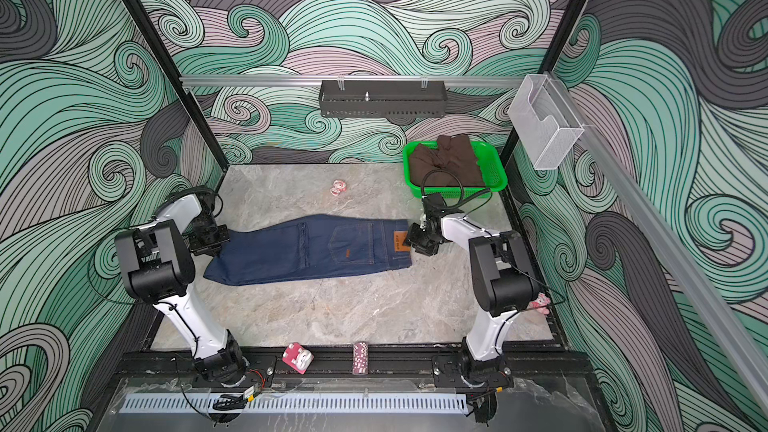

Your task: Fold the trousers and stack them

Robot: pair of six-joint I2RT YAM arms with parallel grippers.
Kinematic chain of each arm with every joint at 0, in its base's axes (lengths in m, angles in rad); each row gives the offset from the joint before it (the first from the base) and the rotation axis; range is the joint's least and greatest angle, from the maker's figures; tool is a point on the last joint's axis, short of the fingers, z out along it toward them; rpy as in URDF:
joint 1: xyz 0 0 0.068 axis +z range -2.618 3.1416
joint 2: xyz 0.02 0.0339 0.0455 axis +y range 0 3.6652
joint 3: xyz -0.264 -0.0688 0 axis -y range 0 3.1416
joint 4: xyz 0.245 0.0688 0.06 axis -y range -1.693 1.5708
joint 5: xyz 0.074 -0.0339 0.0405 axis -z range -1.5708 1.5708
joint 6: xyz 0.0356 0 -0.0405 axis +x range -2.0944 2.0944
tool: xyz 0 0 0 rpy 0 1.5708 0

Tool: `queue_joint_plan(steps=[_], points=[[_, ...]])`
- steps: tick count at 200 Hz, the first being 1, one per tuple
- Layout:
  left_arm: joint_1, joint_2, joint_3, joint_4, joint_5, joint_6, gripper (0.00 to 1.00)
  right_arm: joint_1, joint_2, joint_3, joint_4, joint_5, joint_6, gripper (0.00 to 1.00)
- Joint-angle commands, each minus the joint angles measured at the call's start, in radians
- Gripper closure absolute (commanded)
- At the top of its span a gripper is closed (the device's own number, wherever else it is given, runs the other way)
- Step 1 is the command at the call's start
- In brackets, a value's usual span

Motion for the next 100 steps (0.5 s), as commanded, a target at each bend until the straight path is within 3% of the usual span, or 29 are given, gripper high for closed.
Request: queue_joint_plan(steps=[1,28,100], points=[[0.012,0.025,0.065,-0.042,-0.048,-0.008,1.00,0.017,0.028,0.008,0.027,-0.023,0.015,0.49],[0.014,0.040,0.099,-0.049,-0.021,-0.003,1.00,0.018,0.036,0.000,0.034,-0.018,0.007,0.52],[0.006,0.013,0.104,-0.080,0.134,-0.007,1.00,0.047,0.081,0.003,0.050,-0.082,0.014,0.71]])
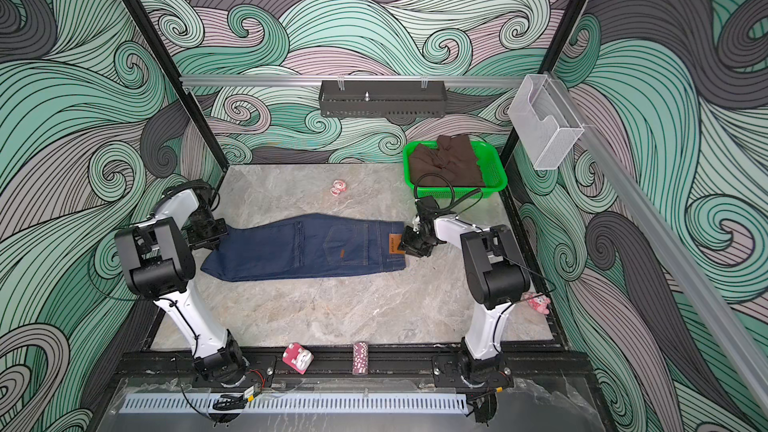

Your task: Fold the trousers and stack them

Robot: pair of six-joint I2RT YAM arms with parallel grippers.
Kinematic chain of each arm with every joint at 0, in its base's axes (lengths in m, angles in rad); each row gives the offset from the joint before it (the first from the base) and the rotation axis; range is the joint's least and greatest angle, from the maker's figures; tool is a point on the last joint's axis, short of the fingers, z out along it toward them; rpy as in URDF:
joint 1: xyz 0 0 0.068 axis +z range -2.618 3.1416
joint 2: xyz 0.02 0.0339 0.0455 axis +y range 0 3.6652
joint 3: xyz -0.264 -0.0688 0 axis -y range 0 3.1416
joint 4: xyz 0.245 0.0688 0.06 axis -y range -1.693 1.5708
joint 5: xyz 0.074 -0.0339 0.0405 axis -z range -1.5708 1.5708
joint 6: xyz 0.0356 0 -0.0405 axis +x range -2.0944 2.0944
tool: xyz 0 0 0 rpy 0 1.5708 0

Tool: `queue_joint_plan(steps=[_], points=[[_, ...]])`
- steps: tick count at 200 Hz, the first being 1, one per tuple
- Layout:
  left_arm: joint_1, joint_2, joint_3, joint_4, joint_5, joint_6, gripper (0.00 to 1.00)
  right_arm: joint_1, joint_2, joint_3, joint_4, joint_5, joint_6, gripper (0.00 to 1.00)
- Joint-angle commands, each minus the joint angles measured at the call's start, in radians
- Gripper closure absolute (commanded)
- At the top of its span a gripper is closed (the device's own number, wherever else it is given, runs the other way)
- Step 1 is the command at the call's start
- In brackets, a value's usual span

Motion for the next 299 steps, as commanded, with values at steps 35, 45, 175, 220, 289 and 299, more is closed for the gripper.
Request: queue_joint_plan(steps=[35,45,175,220,289,299], points=[[-0.015,-0.078,0.033,-0.115,0.124,-0.038,1.00,0.040,0.035,-0.002,0.030,-0.054,0.019,0.79],[-0.022,-0.100,0.033,-0.136,0.151,-0.053,1.00,0.042,0.037,-0.001,0.035,-0.061,0.020,0.81],[-0.574,-0.324,0.109,-0.160,0.330,-0.503,1.00,0.063,0.033,-0.050,0.180,-0.139,0.128,0.86],[-0.751,-0.205,0.250,-0.109,0.326,-0.616,1.00,0.083,0.028,-0.048,0.208,-0.161,0.163,0.86],[-0.894,-0.030,0.439,-0.085,0.315,-0.674,1.00,0.098,0.021,-0.054,0.249,-0.196,0.211,0.87],[-0.909,-0.007,0.453,-0.082,0.312,-0.674,1.00,0.097,0.022,-0.056,0.251,-0.198,0.212,0.87]])
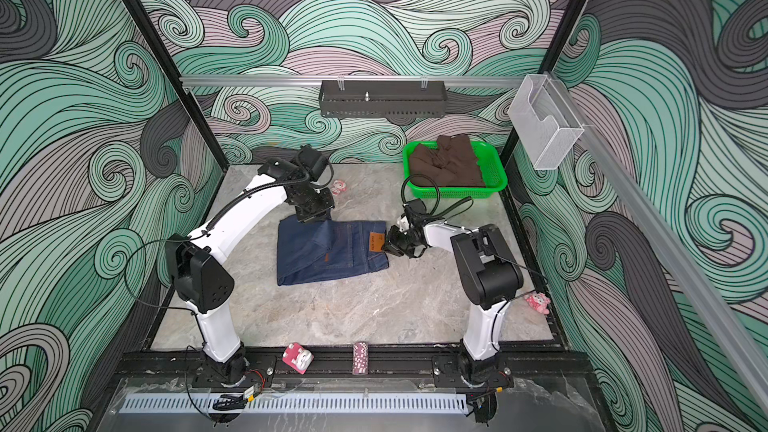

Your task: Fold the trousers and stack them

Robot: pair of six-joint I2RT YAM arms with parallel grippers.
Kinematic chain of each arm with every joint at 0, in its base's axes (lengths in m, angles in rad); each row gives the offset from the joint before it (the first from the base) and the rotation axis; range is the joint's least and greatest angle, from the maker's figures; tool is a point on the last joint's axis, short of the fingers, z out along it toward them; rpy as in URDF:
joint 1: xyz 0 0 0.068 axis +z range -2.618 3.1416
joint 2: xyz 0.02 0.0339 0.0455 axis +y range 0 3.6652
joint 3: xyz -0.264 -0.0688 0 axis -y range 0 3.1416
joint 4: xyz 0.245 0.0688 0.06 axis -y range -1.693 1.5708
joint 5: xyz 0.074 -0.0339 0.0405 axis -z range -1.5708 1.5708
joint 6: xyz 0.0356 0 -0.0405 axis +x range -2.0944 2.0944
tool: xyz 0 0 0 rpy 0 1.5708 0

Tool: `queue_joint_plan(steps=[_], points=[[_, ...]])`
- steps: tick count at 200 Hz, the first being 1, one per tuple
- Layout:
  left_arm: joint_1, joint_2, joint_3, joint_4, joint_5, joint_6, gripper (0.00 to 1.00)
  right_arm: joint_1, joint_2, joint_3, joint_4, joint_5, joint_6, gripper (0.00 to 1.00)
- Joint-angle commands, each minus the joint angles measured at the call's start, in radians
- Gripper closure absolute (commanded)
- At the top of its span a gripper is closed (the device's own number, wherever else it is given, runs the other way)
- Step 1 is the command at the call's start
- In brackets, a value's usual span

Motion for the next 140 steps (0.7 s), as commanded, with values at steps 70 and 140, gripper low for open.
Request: queue_joint_plan(steps=[70,140], points=[[-0.118,0.224,0.241,-0.044,0.020,0.015,1.00,0.001,0.003,-0.015,-0.021,-0.007,-0.045,0.84],[-0.155,0.278,0.284,-0.066,0.027,0.043,1.00,-0.091,-0.045,-0.010,-0.131,0.055,-0.182,0.62]])
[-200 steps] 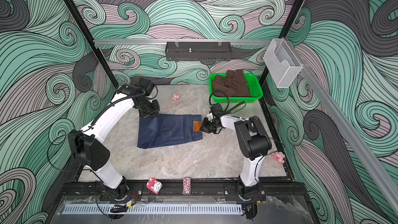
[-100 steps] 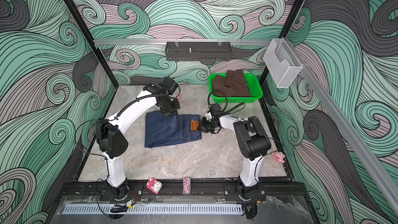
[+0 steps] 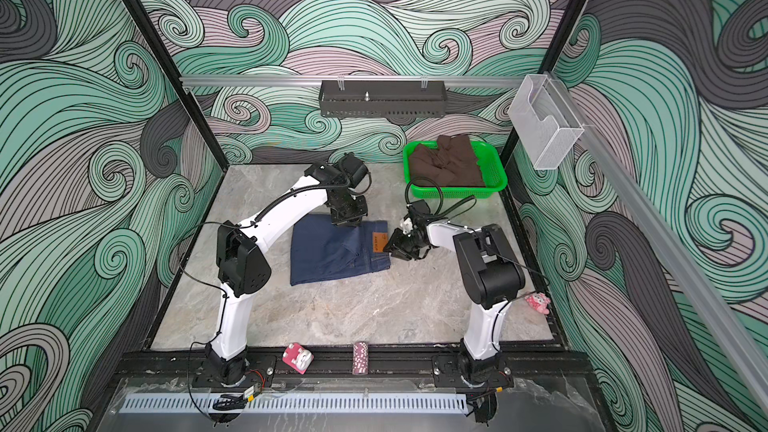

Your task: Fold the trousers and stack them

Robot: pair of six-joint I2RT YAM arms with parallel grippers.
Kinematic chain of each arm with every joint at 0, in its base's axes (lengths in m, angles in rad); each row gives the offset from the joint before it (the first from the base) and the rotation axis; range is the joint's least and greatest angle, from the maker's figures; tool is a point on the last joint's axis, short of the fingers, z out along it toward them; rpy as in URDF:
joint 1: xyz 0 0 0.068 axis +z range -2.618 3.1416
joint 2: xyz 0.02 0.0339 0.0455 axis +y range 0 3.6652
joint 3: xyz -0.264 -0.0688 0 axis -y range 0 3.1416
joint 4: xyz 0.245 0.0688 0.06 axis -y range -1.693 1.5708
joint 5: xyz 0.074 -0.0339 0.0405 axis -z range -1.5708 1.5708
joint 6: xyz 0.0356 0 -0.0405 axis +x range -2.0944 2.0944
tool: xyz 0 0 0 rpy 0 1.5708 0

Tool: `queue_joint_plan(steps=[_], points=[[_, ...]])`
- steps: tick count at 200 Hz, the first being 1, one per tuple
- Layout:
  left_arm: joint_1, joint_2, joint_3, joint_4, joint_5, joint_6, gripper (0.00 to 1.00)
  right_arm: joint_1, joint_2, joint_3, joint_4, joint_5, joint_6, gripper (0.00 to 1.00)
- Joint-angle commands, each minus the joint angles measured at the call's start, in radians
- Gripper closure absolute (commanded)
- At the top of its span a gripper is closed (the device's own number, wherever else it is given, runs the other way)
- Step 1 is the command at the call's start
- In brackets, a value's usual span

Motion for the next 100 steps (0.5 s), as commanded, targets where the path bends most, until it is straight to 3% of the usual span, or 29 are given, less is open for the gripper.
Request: queue_joint_plan(steps=[1,58,100], points=[[-0.012,0.030,0.053,-0.034,0.014,0.023,1.00,-0.040,-0.036,-0.005,-0.041,0.030,-0.053,0.62],[-0.026,0.114,0.105,-0.035,0.015,0.028,1.00,-0.061,-0.031,-0.016,-0.022,-0.002,-0.035,0.75],[-0.045,0.165,0.132,-0.048,0.024,0.040,1.00,-0.057,-0.018,-0.020,-0.002,-0.023,-0.009,0.78]])
